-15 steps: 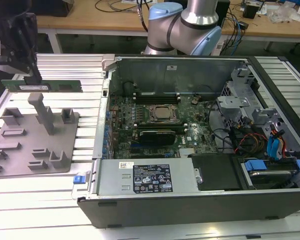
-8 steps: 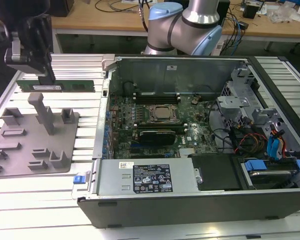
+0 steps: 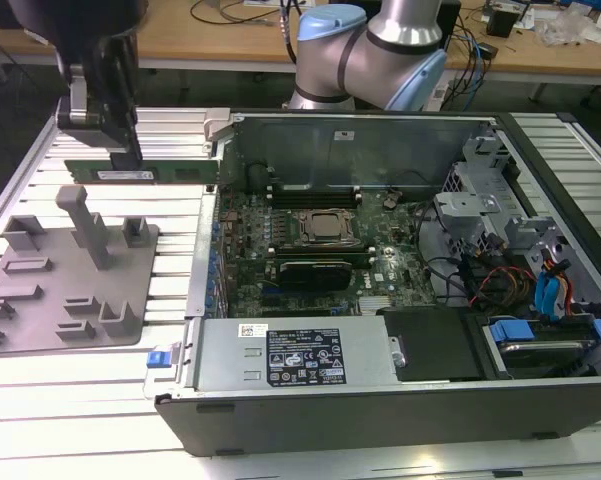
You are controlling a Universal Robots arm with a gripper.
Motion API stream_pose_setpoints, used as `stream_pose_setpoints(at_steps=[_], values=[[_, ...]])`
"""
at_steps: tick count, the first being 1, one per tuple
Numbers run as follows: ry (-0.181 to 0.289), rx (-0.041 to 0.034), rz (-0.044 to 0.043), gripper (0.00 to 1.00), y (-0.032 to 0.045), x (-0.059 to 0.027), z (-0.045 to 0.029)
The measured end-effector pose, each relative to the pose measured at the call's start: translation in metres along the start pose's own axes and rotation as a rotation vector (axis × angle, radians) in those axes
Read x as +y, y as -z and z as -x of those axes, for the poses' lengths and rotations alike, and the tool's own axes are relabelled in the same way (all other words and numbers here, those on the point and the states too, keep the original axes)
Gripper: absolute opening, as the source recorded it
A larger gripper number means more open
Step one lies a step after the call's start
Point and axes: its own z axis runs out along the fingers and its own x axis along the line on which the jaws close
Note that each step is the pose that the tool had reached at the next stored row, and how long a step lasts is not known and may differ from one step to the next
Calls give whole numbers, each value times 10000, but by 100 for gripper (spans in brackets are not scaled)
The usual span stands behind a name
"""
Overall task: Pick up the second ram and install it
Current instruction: 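Pick up the second ram and move it above second insertion slot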
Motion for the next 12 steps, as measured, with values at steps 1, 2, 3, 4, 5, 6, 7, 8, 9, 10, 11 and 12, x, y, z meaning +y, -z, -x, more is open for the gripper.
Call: stream_pose_setpoints(at_steps=[1,2,3,4,5,6,7,8,9,10,11,12], values=[[1,-1,0,9,1,-40,-1],[2,-1,1,9,3,-77,-2],[1,-1,0,9,5,-113,-3],[0,-1,0,9,7,-164,-4],[0,-1,0,9,9,-194,-4],[0,-1,0,9,9,-221,-5],[2,-1,0,9,11,-252,-6],[2,-1,0,9,12,-275,-6],[1,-1,0,9,14,-316,-7],[0,-1,-1,9,14,-335,-7],[1,-1,0,9,15,-356,-8],[1,-1,0,9,17,-399,-8]])
